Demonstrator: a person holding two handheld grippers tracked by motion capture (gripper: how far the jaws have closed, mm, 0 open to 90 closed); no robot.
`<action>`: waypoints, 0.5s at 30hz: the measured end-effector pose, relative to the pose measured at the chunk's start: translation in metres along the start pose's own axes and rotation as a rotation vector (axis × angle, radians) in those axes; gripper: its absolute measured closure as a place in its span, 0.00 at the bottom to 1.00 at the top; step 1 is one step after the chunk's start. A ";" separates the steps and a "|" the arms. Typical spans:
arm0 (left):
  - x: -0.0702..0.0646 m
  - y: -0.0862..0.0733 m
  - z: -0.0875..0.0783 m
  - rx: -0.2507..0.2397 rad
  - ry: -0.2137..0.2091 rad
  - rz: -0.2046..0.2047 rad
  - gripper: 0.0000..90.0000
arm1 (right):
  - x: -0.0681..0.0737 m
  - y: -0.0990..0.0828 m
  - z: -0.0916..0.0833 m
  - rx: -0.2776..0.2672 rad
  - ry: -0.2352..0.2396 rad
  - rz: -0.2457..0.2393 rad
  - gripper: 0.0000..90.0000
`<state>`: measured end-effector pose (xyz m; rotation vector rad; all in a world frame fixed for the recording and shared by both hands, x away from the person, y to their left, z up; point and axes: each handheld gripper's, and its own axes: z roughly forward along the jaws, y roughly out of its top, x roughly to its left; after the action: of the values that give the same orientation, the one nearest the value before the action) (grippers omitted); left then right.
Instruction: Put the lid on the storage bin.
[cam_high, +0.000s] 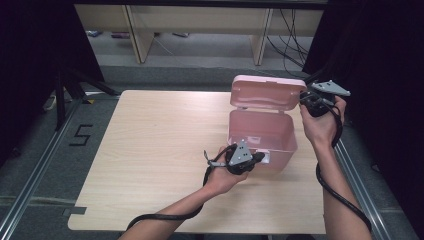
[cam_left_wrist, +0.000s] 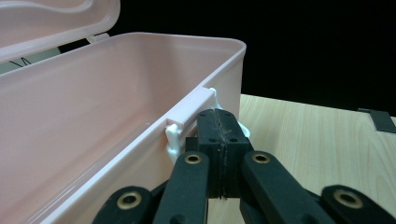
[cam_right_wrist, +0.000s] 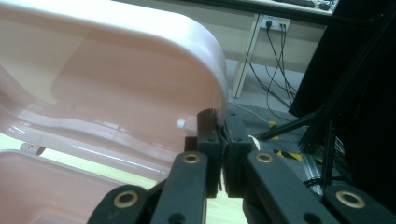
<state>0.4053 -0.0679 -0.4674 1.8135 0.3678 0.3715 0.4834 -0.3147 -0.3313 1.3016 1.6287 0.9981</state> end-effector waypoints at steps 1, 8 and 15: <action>0.000 0.000 0.000 -0.001 0.001 0.001 0.99 | 0.001 -0.001 -0.001 0.001 -0.001 0.015 0.99; 0.000 -0.001 0.000 -0.004 0.004 -0.007 0.99 | 0.002 -0.004 -0.004 0.000 0.001 0.023 0.99; 0.000 -0.001 0.000 -0.005 0.005 -0.008 0.99 | 0.002 -0.007 -0.007 -0.007 0.005 0.009 0.99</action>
<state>0.4051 -0.0680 -0.4681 1.8057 0.3770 0.3706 0.4744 -0.3142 -0.3353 1.3040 1.6224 1.0126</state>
